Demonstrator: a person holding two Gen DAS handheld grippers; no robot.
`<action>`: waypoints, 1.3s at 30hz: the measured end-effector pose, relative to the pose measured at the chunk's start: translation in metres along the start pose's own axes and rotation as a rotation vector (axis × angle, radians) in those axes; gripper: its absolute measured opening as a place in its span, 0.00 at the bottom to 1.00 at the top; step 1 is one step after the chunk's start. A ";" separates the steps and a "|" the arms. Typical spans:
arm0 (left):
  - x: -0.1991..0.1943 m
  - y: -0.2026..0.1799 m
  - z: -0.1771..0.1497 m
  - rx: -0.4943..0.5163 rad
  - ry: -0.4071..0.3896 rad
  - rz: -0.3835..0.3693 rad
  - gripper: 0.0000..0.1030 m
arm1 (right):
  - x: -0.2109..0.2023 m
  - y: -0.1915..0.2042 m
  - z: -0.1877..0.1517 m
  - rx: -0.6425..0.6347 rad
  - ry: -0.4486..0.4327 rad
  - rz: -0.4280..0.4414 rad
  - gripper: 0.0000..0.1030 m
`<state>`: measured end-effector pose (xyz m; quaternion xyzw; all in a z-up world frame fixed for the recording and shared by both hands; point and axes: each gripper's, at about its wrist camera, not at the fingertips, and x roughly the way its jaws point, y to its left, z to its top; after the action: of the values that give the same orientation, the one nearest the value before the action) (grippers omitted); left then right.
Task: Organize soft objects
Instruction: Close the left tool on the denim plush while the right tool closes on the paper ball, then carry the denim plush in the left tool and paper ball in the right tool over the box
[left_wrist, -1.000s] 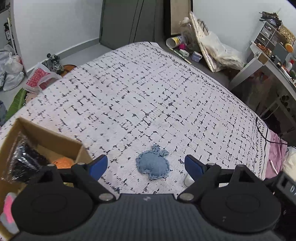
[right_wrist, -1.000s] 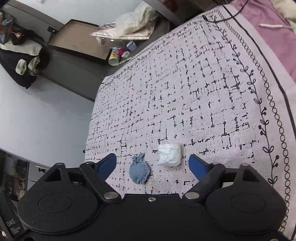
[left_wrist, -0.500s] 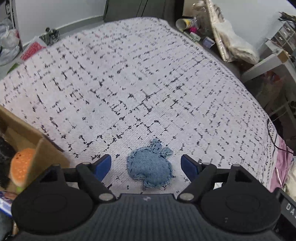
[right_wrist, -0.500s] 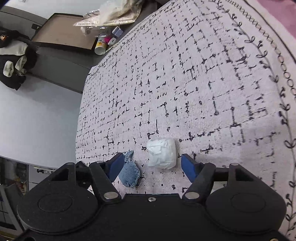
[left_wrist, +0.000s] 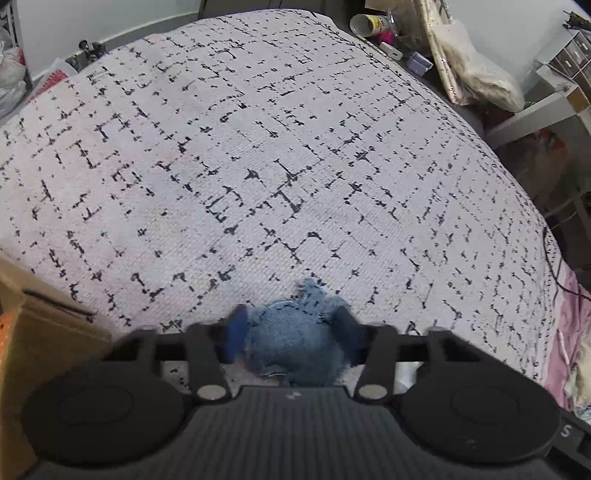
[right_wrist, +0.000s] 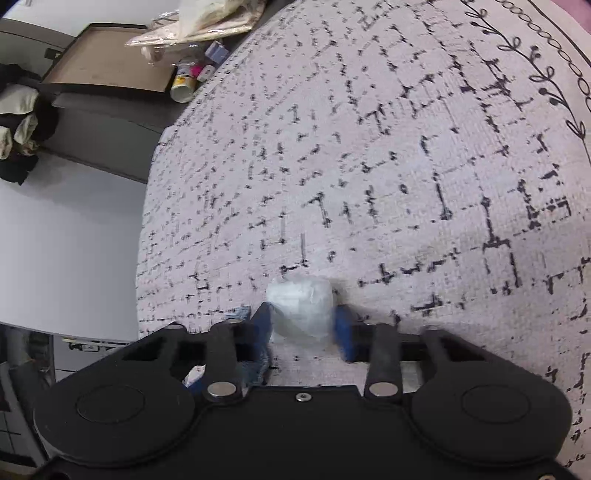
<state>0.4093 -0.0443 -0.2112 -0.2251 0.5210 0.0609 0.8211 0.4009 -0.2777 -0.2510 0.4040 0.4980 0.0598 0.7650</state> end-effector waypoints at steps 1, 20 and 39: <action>-0.001 0.001 0.000 -0.006 0.001 -0.007 0.39 | -0.002 0.000 -0.001 -0.004 -0.001 -0.002 0.33; -0.081 0.000 -0.017 0.041 -0.138 -0.042 0.37 | -0.064 0.018 -0.008 -0.127 -0.097 0.036 0.33; -0.165 0.032 -0.036 0.031 -0.248 0.003 0.37 | -0.101 0.052 -0.033 -0.269 -0.151 0.107 0.33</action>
<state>0.2943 -0.0087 -0.0880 -0.2022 0.4167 0.0812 0.8825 0.3406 -0.2743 -0.1492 0.3272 0.4045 0.1360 0.8431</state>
